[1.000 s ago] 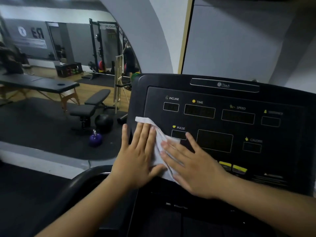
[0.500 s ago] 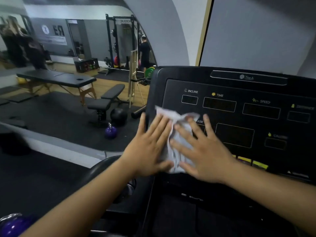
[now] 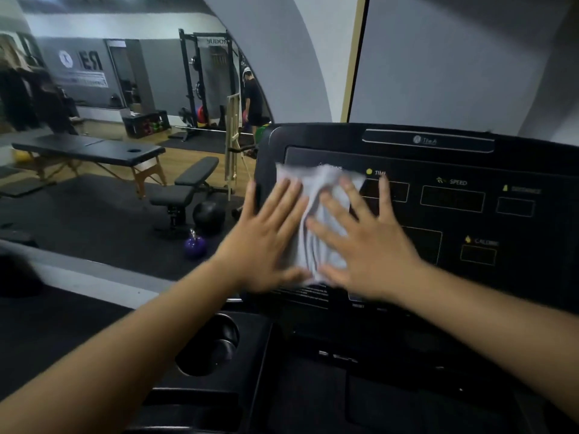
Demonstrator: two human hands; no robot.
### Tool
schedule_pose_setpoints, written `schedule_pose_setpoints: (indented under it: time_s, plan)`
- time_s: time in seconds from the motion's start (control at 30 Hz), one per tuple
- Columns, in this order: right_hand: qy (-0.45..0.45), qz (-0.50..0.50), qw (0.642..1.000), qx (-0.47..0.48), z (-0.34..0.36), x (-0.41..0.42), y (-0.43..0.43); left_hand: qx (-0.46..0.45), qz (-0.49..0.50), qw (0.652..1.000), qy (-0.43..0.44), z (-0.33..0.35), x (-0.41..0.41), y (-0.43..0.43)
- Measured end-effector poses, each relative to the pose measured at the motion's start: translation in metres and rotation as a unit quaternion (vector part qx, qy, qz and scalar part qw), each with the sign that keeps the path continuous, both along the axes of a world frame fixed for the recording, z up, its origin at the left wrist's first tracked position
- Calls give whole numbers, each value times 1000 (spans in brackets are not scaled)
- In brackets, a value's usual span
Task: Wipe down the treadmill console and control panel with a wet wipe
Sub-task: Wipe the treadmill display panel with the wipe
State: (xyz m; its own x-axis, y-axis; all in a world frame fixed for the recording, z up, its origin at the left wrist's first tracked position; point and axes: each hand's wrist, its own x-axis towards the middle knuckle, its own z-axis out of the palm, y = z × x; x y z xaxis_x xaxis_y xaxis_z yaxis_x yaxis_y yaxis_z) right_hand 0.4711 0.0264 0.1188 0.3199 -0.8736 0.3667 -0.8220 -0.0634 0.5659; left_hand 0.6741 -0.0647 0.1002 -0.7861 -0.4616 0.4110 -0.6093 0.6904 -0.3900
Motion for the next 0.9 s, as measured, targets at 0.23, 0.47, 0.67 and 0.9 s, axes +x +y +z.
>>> schedule_pose_setpoints:
  time_s: [0.23, 0.47, 0.67, 0.9]
  plan:
    - [-1, 28, 999, 25, -6, -12, 9, -18, -44, 999, 13, -13, -7, -3]
    - [-28, -82, 996, -31, 39, -32, -4, 30, 32, 996, 75, 32, -57, 0]
    - [-25, 6, 999, 45, -50, -48, 66, 16, -53, 998, 30, -34, -56, 41]
    - [-50, -101, 993, -26, 26, -88, 32, 16, -3, 998, 58, 30, -101, 26]
